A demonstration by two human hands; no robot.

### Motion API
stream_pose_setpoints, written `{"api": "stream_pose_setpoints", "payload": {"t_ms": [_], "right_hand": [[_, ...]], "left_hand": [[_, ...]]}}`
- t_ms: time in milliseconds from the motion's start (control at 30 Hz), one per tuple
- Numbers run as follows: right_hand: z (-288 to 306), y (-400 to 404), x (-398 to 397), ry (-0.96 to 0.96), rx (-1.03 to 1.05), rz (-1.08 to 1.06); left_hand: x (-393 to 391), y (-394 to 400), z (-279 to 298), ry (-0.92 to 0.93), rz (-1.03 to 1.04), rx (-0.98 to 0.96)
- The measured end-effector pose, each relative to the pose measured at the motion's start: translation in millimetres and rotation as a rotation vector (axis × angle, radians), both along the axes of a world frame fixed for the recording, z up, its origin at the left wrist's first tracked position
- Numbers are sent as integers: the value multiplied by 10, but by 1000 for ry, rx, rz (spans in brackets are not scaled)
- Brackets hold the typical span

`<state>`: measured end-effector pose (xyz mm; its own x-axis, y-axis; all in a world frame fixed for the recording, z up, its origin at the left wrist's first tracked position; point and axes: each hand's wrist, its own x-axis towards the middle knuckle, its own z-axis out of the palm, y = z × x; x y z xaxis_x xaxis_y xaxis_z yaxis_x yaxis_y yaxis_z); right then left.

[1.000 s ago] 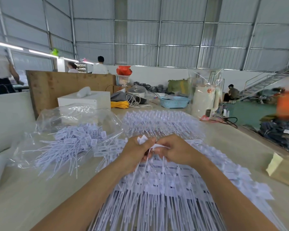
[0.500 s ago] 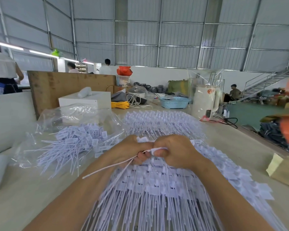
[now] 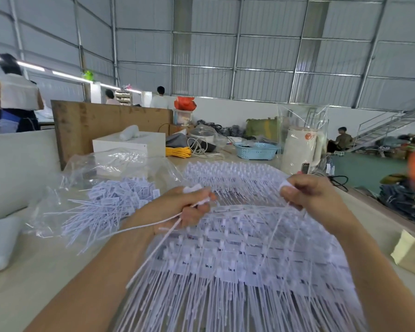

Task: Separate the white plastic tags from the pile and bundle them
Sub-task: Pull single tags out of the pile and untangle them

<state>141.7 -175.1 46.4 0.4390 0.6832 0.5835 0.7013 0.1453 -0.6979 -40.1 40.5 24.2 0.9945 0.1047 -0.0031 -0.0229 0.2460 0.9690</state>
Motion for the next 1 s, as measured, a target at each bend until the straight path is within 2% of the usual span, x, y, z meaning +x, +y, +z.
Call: {"api": "stream_pose_setpoints", "payload": {"t_ms": [67, 200, 333, 500, 733, 900, 1000], "right_hand": [[-39, 112, -43, -19, 13, -30], [-213, 443, -153, -101, -107, -26], [-384, 559, -75, -110, -110, -60], [-584, 577, 30, -145, -218, -185], [-625, 597, 40, -128, -220, -239], [-667, 597, 41, -157, -219, -235], [-703, 613, 45, -157, -232, -230]], "left_hand": [[100, -41, -41, -66, 111, -102], [203, -206, -113, -105, 203, -66], [208, -254, -47, -171, 252, -103], [211, -248, 87, -250, 262, -178], [222, -203, 42, -187, 321, -141], [165, -147, -23, 7, 354, -36], [68, -96, 68, -27, 402, -149]]}}
